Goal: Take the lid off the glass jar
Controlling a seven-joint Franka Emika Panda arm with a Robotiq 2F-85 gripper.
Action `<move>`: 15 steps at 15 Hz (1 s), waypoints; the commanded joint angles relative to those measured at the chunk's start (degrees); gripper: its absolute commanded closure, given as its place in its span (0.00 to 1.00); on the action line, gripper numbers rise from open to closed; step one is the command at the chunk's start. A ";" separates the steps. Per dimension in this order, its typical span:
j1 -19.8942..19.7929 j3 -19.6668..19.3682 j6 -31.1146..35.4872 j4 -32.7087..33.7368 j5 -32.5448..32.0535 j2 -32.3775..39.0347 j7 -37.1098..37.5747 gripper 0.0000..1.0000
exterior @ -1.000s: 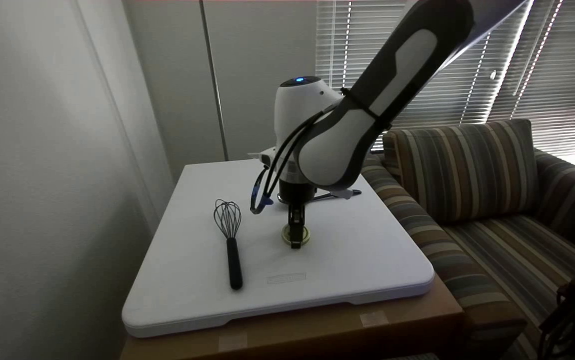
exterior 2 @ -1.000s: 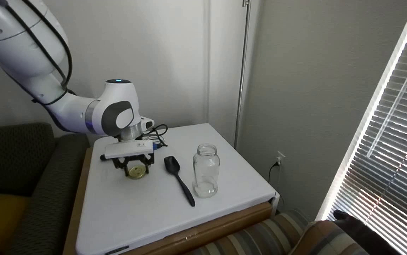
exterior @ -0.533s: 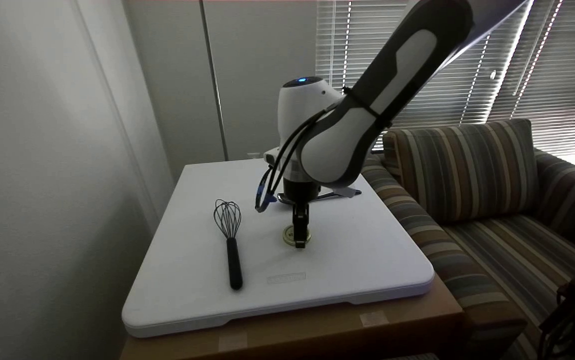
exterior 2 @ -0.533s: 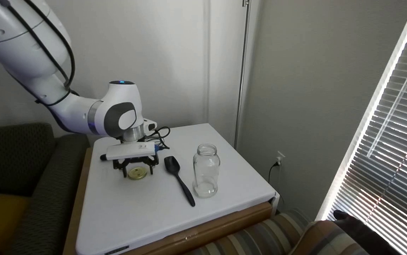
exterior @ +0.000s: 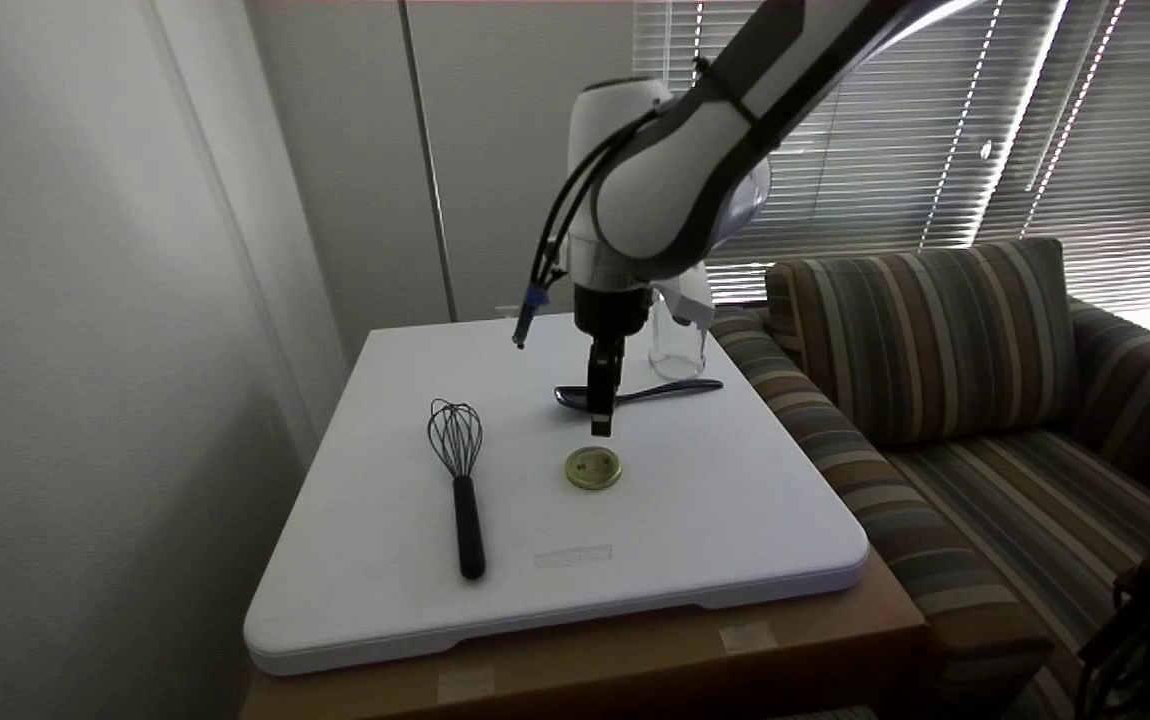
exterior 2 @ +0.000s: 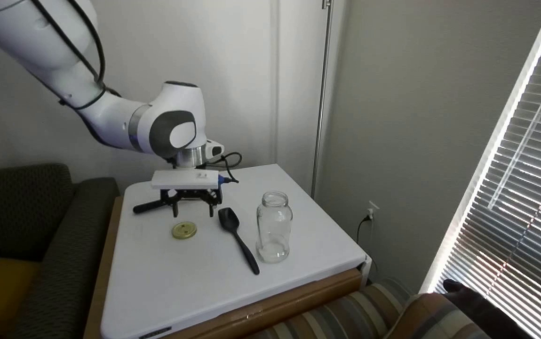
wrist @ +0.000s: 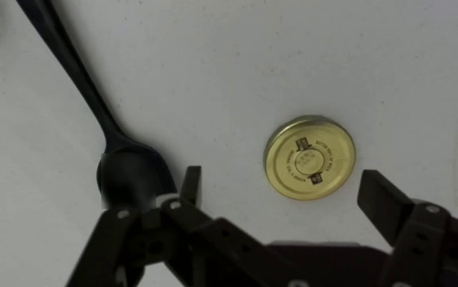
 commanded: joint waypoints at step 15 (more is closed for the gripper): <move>-2.84 1.61 -24.55 2.70 9.46 -13.79 -8.60 0.00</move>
